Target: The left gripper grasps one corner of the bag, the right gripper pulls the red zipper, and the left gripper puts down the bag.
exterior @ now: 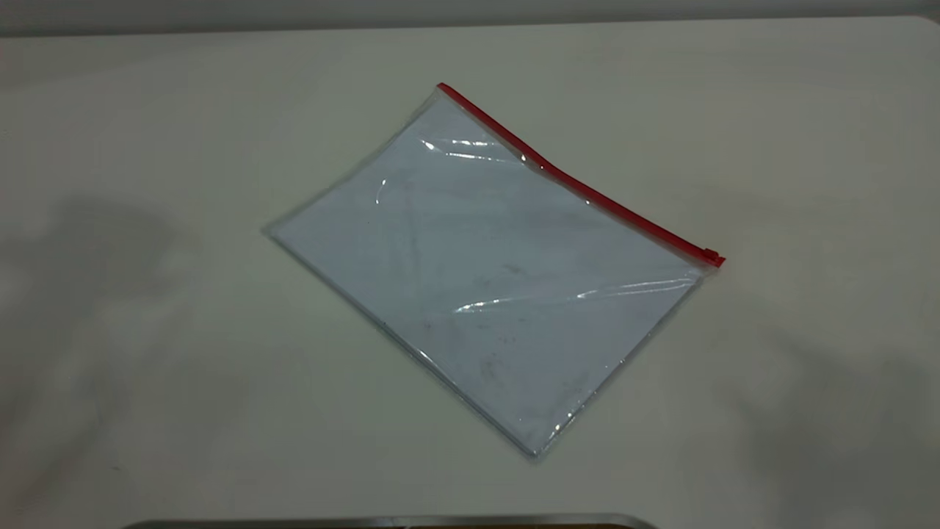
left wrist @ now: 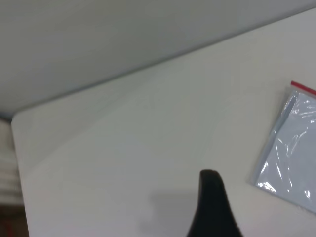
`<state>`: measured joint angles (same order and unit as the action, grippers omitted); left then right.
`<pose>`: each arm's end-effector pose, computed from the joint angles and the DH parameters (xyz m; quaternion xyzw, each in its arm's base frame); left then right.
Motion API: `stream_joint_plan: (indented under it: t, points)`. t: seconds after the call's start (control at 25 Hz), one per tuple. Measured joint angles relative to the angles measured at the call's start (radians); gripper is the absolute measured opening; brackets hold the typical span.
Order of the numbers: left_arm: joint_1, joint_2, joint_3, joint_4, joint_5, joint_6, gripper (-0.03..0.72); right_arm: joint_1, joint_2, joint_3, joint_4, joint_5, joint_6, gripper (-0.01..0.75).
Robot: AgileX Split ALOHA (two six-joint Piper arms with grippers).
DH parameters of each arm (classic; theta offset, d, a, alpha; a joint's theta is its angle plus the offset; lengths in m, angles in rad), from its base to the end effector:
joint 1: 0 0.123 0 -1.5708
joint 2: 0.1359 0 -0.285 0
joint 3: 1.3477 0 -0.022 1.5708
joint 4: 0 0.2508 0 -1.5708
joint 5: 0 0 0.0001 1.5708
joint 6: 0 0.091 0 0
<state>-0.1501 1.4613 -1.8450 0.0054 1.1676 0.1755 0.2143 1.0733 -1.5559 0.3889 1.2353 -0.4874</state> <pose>0.2876 -0.0430 0.4828 0.1468 0.8940 0.0081 0.4232 0.1558 0.0673 0.4925 -0.3245 0.8208 0.1317 0.4512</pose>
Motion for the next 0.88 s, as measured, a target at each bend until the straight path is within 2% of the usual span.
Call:
stream_joint_plan:
  t: [0.16,0.48,0.88]
  points:
    - [0.0,-0.179,0.189,0.004,0.0,-0.069,0.589,0.0,-0.146,0.134,0.039,0.0,0.0,0.549]
    - [0.0,-0.582,0.643,0.007,0.0,-0.107,0.589,0.0,-0.552,0.535,0.058,0.0,0.008,0.544]
    - [0.0,-0.988,1.039,0.007,0.0,-0.128,0.589,0.0,-0.979,0.959,0.033,-0.02,0.061,0.52]
